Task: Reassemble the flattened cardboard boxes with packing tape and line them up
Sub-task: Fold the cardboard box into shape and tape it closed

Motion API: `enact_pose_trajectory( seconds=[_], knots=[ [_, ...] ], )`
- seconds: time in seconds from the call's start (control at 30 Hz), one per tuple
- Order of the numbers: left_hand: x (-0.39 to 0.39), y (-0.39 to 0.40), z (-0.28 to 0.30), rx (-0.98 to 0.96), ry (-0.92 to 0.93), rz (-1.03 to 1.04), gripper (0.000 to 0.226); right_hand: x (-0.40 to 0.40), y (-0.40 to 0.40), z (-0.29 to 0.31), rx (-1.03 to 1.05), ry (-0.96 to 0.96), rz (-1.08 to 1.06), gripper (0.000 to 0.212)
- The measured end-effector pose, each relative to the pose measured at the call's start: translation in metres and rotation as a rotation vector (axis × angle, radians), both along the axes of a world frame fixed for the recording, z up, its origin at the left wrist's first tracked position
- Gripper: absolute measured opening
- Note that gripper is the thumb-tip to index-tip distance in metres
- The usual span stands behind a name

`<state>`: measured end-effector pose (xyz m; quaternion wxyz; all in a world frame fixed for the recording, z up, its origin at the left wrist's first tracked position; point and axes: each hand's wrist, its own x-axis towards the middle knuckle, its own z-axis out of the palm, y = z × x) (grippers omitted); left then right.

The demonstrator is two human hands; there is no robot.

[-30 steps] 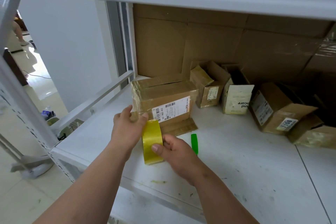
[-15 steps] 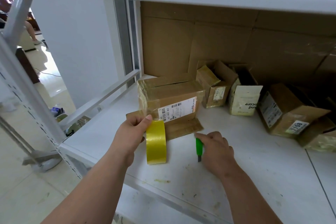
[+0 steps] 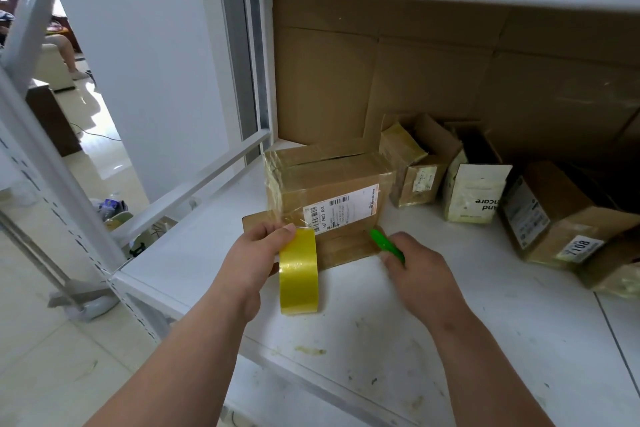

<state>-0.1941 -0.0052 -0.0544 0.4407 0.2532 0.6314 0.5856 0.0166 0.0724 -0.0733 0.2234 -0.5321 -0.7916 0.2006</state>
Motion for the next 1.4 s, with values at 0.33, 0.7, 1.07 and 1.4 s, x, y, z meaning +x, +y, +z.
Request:
enact_pose_trajectory(
  seconds=[0.33, 0.7, 1.07, 1.4],
  knots=[
    [0.006, -0.001, -0.003, 0.059, 0.022, 0.062, 0.004, -0.052, -0.001, 0.049, 0.013, -0.025, 0.268, 0.040],
    [0.005, -0.001, -0.007, 0.061, 0.077, 0.076, 0.007, -0.085, 0.002, 0.060, 0.110, -0.249, 0.291, 0.032],
    [0.005, 0.002, -0.007, 0.051, 0.116, 0.075, 0.011, -0.095, 0.008, 0.063, 0.102, -0.355, 0.282, 0.031],
    [0.003, 0.005, -0.006, 0.034, 0.134, 0.065, 0.010, -0.061, 0.026, 0.053, 0.007, -0.358, 0.122, 0.034]
  ],
)
